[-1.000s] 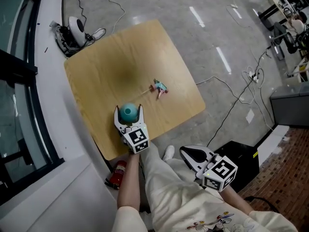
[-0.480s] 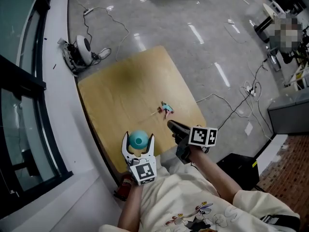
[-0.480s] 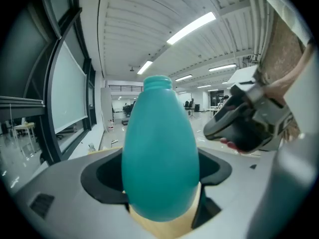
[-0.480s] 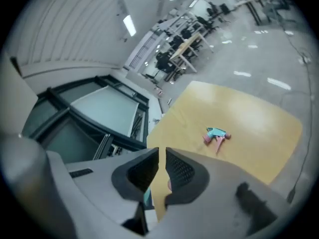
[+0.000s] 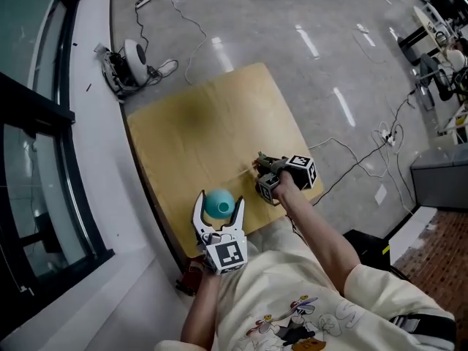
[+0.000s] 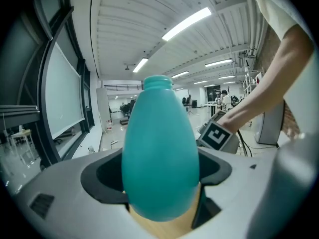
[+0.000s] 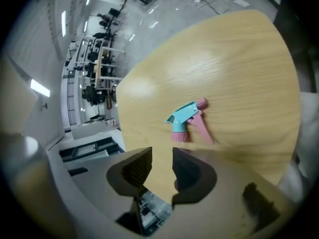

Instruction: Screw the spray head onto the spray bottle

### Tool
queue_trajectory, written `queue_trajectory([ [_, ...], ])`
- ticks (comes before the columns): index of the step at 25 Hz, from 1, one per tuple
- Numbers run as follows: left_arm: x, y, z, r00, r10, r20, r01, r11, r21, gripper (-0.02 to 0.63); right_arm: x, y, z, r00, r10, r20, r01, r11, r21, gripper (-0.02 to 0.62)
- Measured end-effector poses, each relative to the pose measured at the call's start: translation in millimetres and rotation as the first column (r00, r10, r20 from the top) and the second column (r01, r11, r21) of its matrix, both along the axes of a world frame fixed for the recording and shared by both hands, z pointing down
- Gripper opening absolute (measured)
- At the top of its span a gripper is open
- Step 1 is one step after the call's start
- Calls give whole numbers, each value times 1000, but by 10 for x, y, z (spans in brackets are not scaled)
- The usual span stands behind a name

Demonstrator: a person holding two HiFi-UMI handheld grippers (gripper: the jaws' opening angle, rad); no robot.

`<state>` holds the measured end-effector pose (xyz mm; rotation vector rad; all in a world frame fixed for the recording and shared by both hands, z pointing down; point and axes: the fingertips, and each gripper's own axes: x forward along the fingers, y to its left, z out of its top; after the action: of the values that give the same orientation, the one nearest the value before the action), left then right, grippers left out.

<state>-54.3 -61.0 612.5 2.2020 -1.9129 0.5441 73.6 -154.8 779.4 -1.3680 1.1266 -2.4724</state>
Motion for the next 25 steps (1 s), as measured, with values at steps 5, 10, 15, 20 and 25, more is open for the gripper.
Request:
queue_trajectory([
  [5,-106,-20,75,1000,-6,13,7,1000,-22,416,-33,-10,206,997,37,-71,-45,991,-123,133],
  [10,-50,75,92,999,6,54,-5,1000,-19,416,80,-37,353,990,76,-118,-97,979,-178,160],
  [15,-138,168,34,998,-6,66,8,999,-33,416,57,8,533,981,104,-165,-146,951,-272,160],
  [20,-159,152,9,998,-42,46,43,998,-38,416,-10,-2,509,980,-36,-198,-10,974,-226,135],
  [25,-154,27,-130,999,-29,-19,27,996,-87,416,-220,-253,-221,970,-182,-158,192,980,47,133],
])
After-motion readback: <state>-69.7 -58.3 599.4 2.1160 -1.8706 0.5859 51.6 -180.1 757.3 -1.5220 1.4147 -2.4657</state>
